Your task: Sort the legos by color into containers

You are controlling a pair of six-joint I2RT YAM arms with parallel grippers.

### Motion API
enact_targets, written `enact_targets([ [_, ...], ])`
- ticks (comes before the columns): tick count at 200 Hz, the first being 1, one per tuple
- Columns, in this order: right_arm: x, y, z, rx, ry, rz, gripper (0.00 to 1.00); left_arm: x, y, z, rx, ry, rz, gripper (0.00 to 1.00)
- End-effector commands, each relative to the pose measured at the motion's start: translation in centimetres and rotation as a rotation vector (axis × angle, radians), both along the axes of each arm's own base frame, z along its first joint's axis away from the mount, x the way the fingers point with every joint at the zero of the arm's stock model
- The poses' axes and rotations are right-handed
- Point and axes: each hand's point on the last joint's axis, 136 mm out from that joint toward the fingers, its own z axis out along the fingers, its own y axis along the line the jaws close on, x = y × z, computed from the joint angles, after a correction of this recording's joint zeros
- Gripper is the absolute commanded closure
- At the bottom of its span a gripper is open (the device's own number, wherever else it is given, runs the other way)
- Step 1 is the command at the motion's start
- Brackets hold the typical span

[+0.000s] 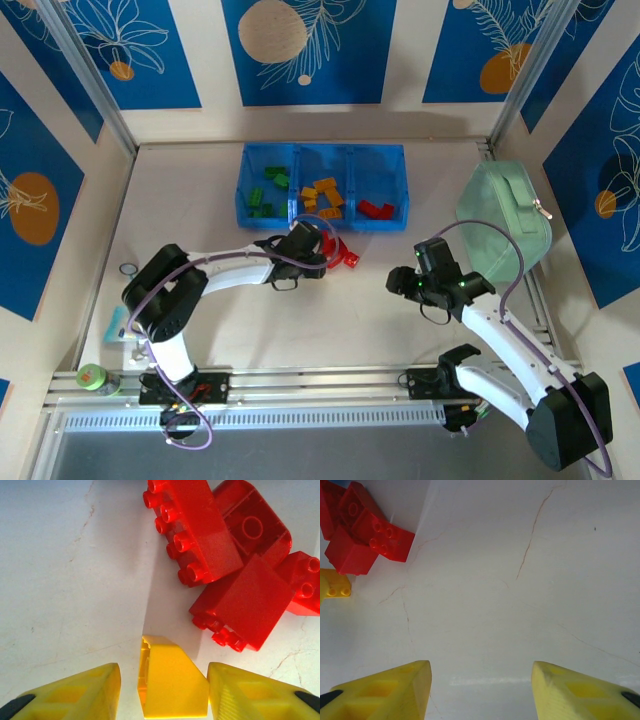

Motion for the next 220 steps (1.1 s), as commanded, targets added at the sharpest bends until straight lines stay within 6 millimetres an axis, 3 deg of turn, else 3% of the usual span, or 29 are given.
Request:
enact_targets([
  [1,-0.3,-0.1,-0.2,0.003,0.005,-0.010,0.44,-0.5,0.6,-0.1,0.021,0.005,0.010,0.55],
  [58,-0.4,-0.2,-0.2,-0.002,0.004,-0.014,0.44,-0.2,0.3,0.5,0.026,0.000,0.000,0.72],
  [135,-0.3,-0.3,-0.4,-0.003,0.003,-0.014,0.44,1.6,0.2,4.8,0.033,-0.096,0.003,0.74],
  [178,-0.3,-0.5,-0.2,-0.006,0.000,-0.016,0.44,4.5,-0.7,8.3,-0.017,-0.163,0.005,0.74],
  [220,-0.4,-0.4,0.1,0.003,-0.004,-0.011,0.44,10.1,-1.1,11.5,-0.044,-0.235,0.027,0.75],
])
